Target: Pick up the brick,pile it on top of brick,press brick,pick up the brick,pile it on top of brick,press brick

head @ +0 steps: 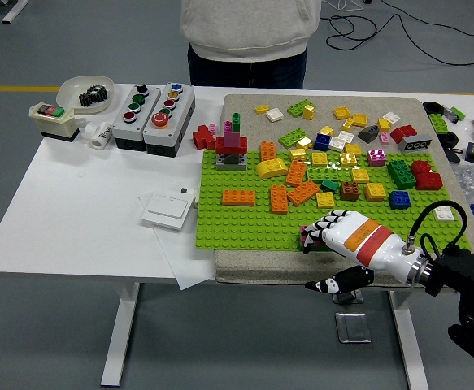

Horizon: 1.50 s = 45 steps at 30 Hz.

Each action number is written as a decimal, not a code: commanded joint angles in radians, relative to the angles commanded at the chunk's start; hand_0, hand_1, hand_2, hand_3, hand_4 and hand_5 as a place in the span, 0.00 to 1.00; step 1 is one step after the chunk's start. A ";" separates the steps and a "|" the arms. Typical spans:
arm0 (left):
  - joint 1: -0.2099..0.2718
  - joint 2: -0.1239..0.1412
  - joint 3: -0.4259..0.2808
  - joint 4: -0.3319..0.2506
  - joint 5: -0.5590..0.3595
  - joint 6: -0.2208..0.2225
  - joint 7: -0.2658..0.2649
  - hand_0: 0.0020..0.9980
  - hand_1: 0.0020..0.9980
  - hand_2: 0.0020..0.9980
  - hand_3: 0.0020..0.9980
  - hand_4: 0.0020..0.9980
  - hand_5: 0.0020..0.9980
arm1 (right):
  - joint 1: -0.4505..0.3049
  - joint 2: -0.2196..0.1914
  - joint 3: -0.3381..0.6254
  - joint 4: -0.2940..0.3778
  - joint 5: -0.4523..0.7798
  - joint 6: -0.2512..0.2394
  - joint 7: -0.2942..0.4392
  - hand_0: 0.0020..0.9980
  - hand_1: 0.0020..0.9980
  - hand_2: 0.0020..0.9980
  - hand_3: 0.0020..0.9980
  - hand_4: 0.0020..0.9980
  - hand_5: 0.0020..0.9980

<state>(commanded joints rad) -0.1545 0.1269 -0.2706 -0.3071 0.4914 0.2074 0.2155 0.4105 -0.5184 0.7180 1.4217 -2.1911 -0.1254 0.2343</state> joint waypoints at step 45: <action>0.013 0.004 -0.023 -0.003 0.039 -0.005 0.017 0.71 0.73 0.77 0.62 0.73 0.69 | 0.246 0.086 0.056 -0.549 0.012 -0.107 -0.123 0.57 0.59 0.66 0.60 0.89 0.57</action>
<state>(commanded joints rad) -0.1412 0.1308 -0.2933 -0.3103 0.5306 0.2027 0.2326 0.6568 -0.4326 0.7744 0.8729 -2.1794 -0.2322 0.1113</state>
